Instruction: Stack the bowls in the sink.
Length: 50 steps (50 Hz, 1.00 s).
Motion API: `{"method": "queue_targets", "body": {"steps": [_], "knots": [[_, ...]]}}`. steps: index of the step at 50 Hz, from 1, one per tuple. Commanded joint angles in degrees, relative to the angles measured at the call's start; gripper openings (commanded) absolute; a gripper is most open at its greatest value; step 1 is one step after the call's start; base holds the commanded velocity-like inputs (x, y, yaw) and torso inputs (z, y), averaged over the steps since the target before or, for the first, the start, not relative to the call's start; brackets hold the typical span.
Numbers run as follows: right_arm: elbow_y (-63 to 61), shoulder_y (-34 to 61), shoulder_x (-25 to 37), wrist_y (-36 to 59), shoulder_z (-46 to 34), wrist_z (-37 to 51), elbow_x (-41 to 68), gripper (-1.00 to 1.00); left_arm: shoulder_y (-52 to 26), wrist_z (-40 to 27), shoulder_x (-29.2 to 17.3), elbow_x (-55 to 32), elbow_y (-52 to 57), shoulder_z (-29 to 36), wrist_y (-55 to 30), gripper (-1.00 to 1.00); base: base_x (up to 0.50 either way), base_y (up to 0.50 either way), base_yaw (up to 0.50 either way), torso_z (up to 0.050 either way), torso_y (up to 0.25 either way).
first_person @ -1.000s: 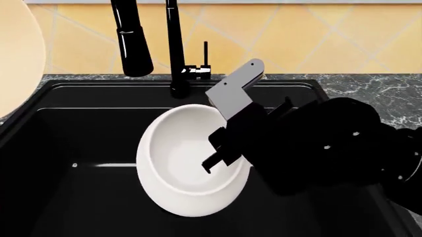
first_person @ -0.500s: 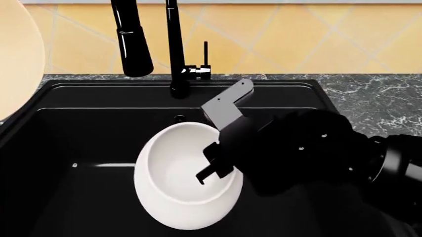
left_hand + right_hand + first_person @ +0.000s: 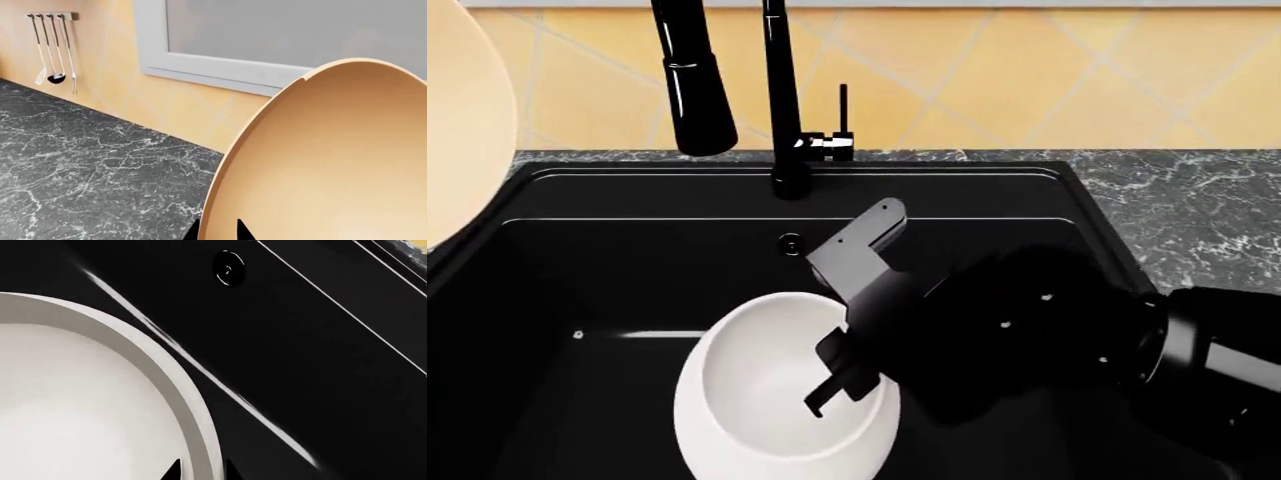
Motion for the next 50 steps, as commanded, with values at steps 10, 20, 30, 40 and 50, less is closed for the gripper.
{"method": "queue_targets", "body": {"steps": [10,20,30,40,50], "knots": [[1.21,-1.57,-2.64,0.00,-1.70,-1.27,-3.19,-1.00,-0.72,1.11,-0.83,0.80,0.39,-0.91,1.14,-1.00,0.00,0.00,0.00,0.000,0.000],[3.70,-2.65,-4.35,-1.21,-1.99,-1.10,-3.99,-1.00,-0.57,0.72,-1.20,0.07,0.68,-1.59,0.94,-1.00,0.00,0.00,0.00,0.000,0.001],[6.56,-3.75,-5.45,-2.89,-1.73,-1.14,-4.57,-1.00,-0.08,0.75,-1.22,0.09,0.75,-1.96,1.12,-1.00,0.00,0.00,0.00,0.000,0.000],[9.31,-5.30,-6.25,-4.12,-2.15,-1.39,-5.49,-1.00,0.55,1.10,-1.34,0.42,0.70,-2.19,1.40,-1.00,0.00,0.00,0.00,0.001,0.000],[11.90,-6.19,-7.04,-4.78,-2.48,-2.19,-6.06,-1.00,1.17,1.69,-1.36,1.01,0.46,-2.42,1.47,-1.00,0.00,0.00,0.00,0.000,0.001]]}}
